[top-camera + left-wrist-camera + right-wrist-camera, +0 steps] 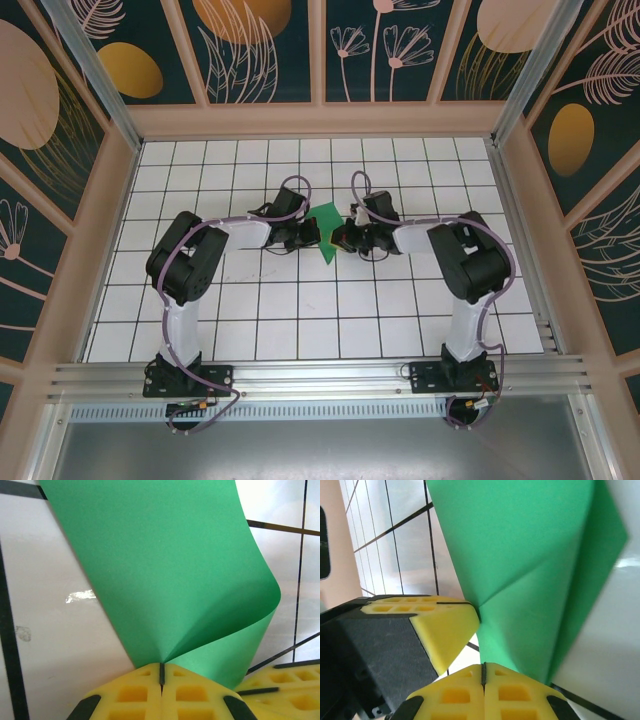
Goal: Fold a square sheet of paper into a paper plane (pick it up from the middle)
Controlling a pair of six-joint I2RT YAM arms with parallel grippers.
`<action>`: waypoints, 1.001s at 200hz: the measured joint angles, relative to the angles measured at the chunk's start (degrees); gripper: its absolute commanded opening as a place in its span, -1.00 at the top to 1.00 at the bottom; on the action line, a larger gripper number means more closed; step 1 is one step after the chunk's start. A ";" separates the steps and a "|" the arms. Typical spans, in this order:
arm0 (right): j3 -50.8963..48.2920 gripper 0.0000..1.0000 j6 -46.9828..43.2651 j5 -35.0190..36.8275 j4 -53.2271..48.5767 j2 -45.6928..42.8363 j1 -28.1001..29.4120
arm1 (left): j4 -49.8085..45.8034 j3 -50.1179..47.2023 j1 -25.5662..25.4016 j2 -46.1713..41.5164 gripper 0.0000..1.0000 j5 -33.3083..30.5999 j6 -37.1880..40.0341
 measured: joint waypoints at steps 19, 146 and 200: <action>-1.36 1.00 0.00 0.02 0.13 -0.66 -1.31 | 0.00 0.00 -0.04 0.00 1.00 -0.09 0.17; 2.10 1.00 -1.95 0.28 -1.66 2.49 -2.49 | -0.31 0.15 -0.09 -0.04 1.00 -0.28 0.35; 2.97 1.00 -1.68 1.36 -3.39 3.45 -2.43 | -1.64 0.98 -0.26 -0.04 1.00 -0.76 0.81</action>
